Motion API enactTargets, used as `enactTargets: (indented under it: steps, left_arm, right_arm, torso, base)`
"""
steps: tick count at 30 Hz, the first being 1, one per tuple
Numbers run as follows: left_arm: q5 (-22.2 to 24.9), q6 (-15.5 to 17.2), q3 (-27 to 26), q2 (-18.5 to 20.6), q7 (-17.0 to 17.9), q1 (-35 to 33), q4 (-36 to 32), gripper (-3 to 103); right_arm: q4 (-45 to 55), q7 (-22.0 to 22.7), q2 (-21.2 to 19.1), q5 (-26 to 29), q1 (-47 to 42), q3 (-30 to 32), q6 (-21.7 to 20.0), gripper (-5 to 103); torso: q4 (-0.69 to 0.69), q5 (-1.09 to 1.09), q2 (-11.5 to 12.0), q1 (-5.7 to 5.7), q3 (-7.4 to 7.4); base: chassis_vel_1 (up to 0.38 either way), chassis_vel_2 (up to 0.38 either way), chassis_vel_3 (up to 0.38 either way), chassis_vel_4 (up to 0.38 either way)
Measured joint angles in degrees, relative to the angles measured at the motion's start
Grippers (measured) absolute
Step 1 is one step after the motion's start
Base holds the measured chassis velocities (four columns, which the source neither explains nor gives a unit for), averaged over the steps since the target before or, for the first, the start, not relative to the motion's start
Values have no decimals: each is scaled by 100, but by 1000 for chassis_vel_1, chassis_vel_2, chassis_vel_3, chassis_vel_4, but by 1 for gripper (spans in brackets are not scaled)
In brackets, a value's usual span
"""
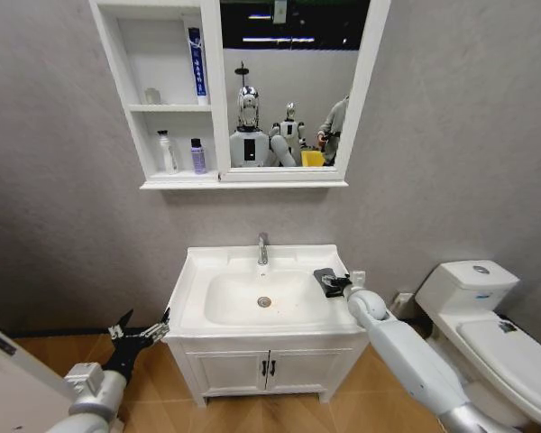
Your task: Move facial cleanser and shampoo from washbasin to cabinet, then wipe washbasin with towel.
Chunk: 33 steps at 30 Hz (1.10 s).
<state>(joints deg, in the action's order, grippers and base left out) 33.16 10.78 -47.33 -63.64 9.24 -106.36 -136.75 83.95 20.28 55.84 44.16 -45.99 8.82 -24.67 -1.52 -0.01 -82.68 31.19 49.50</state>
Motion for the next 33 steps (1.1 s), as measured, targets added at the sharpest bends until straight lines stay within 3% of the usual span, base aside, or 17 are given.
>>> enactTargets:
  steps: [8,21,25,31,33]
  left_arm:
    - [397,106,-313,452,92,3,-221,100]
    - [371,171,-297,458,172,-2,-229,100]
    - [368,172,-295,456,174,-2,-228,100]
    - [364,175,-292,454,177,-2,-229,100]
    - [364,175,-291,453,177,-2,-229,100]
  right_arm:
    - [-198,-26,145,-29,48,-69,0,100]
    - [-510,-69,289,-36,308,-203,16,102]
    - [-750,-82,406,-102,517,-310,1,93]
    - [-845,-43,447,-131,567,-444,-85,67]
    - [-825,-39,435,-128,542,-449,-89,67]
  torso:
    - [0,1,0,0,0]
    - [0,0,0,0,0]
    - [1,0,0,0,0]
    - [1,0,0,0,0]
    - [1,0,0,0,0]
  base:
    - [0,0,0,0]
    - [0,0,0,0]
    - [0,0,0,0]
    - [0,0,0,0]
    - [0,0,0,0]
